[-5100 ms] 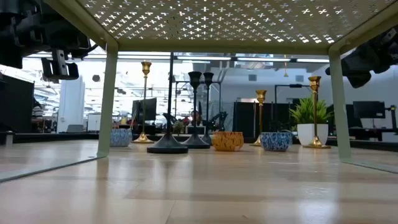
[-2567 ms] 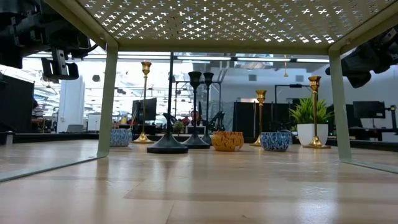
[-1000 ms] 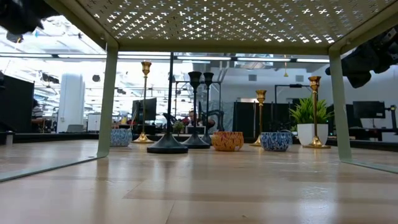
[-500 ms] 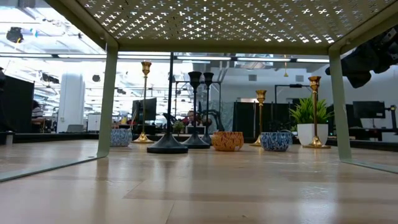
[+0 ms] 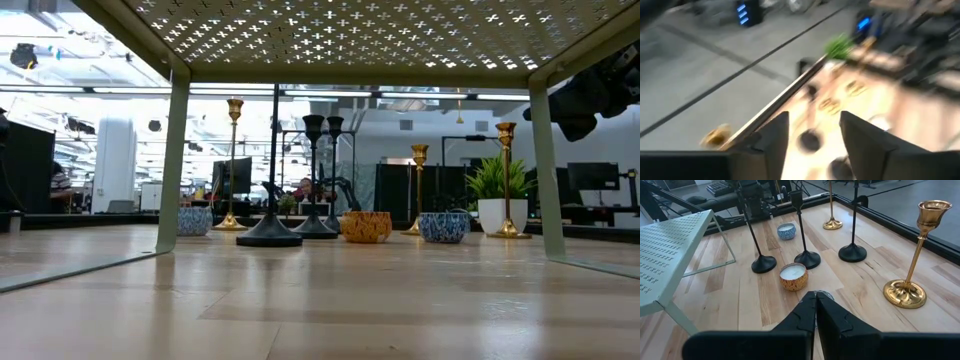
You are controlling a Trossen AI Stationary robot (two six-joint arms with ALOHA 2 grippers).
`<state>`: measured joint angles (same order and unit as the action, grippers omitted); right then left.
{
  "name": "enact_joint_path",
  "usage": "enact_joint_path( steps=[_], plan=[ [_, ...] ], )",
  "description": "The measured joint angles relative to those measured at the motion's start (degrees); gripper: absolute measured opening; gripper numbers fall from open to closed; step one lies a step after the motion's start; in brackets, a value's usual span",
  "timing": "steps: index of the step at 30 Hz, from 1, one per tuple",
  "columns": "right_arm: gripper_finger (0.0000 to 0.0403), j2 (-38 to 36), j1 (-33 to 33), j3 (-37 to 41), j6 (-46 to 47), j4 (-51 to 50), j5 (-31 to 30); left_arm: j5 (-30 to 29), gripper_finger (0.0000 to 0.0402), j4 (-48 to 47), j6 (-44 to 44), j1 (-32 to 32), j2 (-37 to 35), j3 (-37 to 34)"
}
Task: Pick & Place candle stick holders
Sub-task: Put the left gold candle holder on the shelf
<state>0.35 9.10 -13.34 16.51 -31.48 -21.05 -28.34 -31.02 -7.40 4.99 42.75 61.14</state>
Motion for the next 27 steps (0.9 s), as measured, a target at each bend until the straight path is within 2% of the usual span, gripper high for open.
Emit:
enact_joint_path(
  steps=[4,7,14,20,27],
  plan=[
    [0.0006,-0.01,0.0,0.0,0.0,0.0,0.01,-10.46,0.0225,-7.03,-5.81,0.29,0.77,-0.18],
    [0.0006,0.01,0.0,0.0,0.02,0.02,0.0,-12.1,0.0238,-6.8,-9.09,1.97,0.86,-1.37],
    [0.0006,0.01,0.0,0.0,0.0,0.0,0.0,-10.24,0.0241,-4.18,-11.25,4.92,0.73,-9.61],
    [0.0006,0.0,0.01,0.0,0.0,0.01,0.0,-4.8,0.0241,11.83,-5.89,7.36,0.78,-19.39],
    [0.0006,0.01,0.0,0.0,0.0,0.0,0.02,-0.05,0.0241,24.93,-4.83,14.6,0.83,-29.44]
  ],
)
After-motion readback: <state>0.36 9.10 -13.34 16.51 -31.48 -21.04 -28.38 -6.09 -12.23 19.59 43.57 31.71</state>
